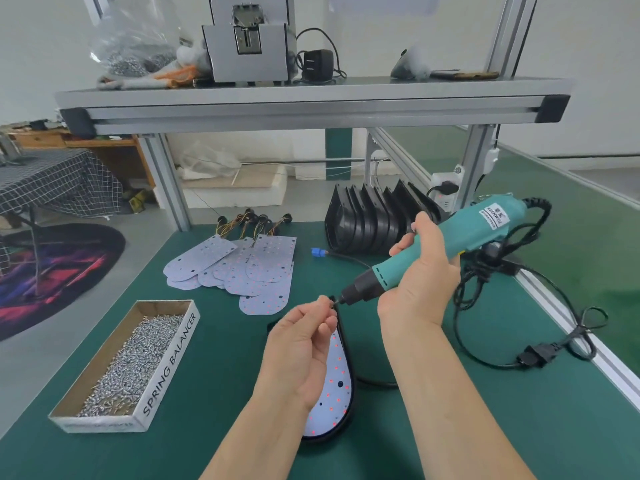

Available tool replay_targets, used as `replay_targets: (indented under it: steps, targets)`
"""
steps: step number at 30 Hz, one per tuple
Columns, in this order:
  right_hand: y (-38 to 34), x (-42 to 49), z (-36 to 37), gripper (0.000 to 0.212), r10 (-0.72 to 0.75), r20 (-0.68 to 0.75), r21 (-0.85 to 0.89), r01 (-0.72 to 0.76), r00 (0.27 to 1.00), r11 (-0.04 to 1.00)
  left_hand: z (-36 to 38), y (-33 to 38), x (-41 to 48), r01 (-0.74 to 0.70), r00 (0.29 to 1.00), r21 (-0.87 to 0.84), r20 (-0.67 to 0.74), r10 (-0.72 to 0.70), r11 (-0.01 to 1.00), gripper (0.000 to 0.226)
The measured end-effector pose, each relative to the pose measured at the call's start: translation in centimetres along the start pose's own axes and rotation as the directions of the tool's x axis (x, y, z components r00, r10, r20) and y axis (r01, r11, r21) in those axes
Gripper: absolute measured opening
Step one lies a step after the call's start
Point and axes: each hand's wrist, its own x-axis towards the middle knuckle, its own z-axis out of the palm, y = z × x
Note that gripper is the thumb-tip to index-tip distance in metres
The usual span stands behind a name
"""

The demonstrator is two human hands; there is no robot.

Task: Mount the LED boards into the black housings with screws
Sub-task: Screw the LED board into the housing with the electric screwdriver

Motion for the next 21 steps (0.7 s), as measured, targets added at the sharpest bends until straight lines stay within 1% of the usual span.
replay_targets:
  steps: [3, 5, 6, 7, 8, 9, 10, 11, 12, 13, 14, 15, 16, 17, 18, 19, 20, 21]
  targets:
    - [0.1, 0.0, 0.0, 0.021, -0.010, 0.039, 0.001, 0.010, 0.999, 1.000, -0.1, -0.2, 0.0, 0.012, 1.000, -0.005, 0.009, -0.012, 1.000, 0.011]
    - [0.0, 0.2, 0.1, 0.022, -0.005, 0.050, 0.017, 0.004, 0.999, 1.000, -0.2, 0.2, -0.1, -0.009, 0.999, 0.038, 0.034, 0.008, 0.999, 0.012]
    - [-0.1, 0.4, 0.2, 0.022, -0.003, 0.051, 0.021, 0.002, 0.999, 1.000, -0.3, 0.4, -0.1, -0.017, 0.998, 0.065, 0.053, 0.014, 0.998, 0.018]
    - [-0.1, 0.5, 0.2, 0.022, -0.002, 0.052, 0.020, 0.001, 0.999, 1.000, -0.5, 0.7, -0.1, -0.025, 0.998, 0.101, 0.059, 0.019, 0.995, 0.030]
    - [-0.1, 0.7, 0.2, 0.022, -0.004, 0.052, 0.015, 0.003, 0.999, 1.000, -0.9, 1.0, 0.1, -0.031, 0.999, 0.149, 0.036, 0.026, 0.988, 0.043]
    - [-0.1, 0.9, 0.2, 0.022, -0.008, 0.053, 0.007, 0.008, 0.999, 1.000, -1.6, 1.4, 0.4, -0.047, 0.999, 0.225, -0.016, 0.052, 0.973, 0.050]
    - [-0.1, 1.1, 0.1, 0.022, -0.013, 0.055, -0.003, 0.013, 0.998, 1.000, -2.5, 2.0, 0.9, -0.073, 0.990, 0.332, -0.088, 0.108, 0.941, 0.049]
    - [-0.1, 1.3, 0.1, 0.022, -0.020, 0.058, -0.013, 0.021, 0.998, 1.000, -3.7, 2.8, 1.4, -0.100, 0.966, 0.455, -0.169, 0.196, 0.885, 0.046]
    - [0.0, 1.5, 0.0, 0.022, -0.028, 0.064, -0.025, 0.030, 0.998, 0.999, -4.8, 3.5, 2.0, -0.107, 0.924, 0.599, -0.235, 0.302, 0.794, 0.046]
    - [0.1, 1.7, -0.1, 0.022, -0.038, 0.072, -0.040, 0.041, 0.997, 0.998, -6.1, 4.2, 2.5, -0.083, 0.880, 0.752, -0.254, 0.403, 0.654, 0.052]
    - [0.3, 1.8, -0.2, 0.022, -0.050, 0.083, -0.058, 0.055, 0.995, 0.997, -7.4, 4.6, 2.8, -0.023, 0.862, 0.877, -0.226, 0.453, 0.480, 0.058]
    - [0.5, 1.8, -0.2, 0.022, -0.064, 0.098, -0.075, 0.071, 0.993, 0.995, -8.4, 4.7, 3.0, 0.056, 0.881, 0.948, -0.194, 0.431, 0.313, 0.062]
    - [0.8, 1.9, -0.3, 0.023, -0.077, 0.116, -0.096, 0.088, 0.990, 0.991, -8.8, 4.4, 2.9, 0.117, 0.919, 0.975, -0.179, 0.352, 0.191, 0.065]
    - [1.0, 1.9, -0.4, 0.023, -0.088, 0.138, -0.122, 0.105, 0.987, 0.987, -8.9, 3.9, 2.9, 0.147, 0.950, 0.981, -0.176, 0.258, 0.128, 0.067]
    - [1.2, 1.9, -0.4, 0.024, -0.098, 0.165, -0.150, 0.123, 0.981, 0.981, -8.7, 3.3, 3.0, 0.157, 0.967, 0.981, -0.176, 0.184, 0.114, 0.067]
    - [1.5, 2.0, -0.4, 0.024, -0.110, 0.193, -0.182, 0.146, 0.975, 0.972, -8.4, 2.7, 3.3, 0.155, 0.975, 0.980, -0.172, 0.139, 0.127, 0.064]
    - [1.7, 2.1, -0.5, 0.024, -0.126, 0.223, -0.216, 0.175, 0.967, 0.960, -7.9, 2.3, 3.6, 0.155, 0.979, 0.975, -0.173, 0.105, 0.161, 0.060]
    - [1.9, 2.2, -0.6, 0.024, -0.145, 0.254, -0.252, 0.210, 0.956, 0.945, -7.4, 2.1, 3.9, 0.159, 0.982, 0.962, -0.176, 0.062, 0.223, 0.056]
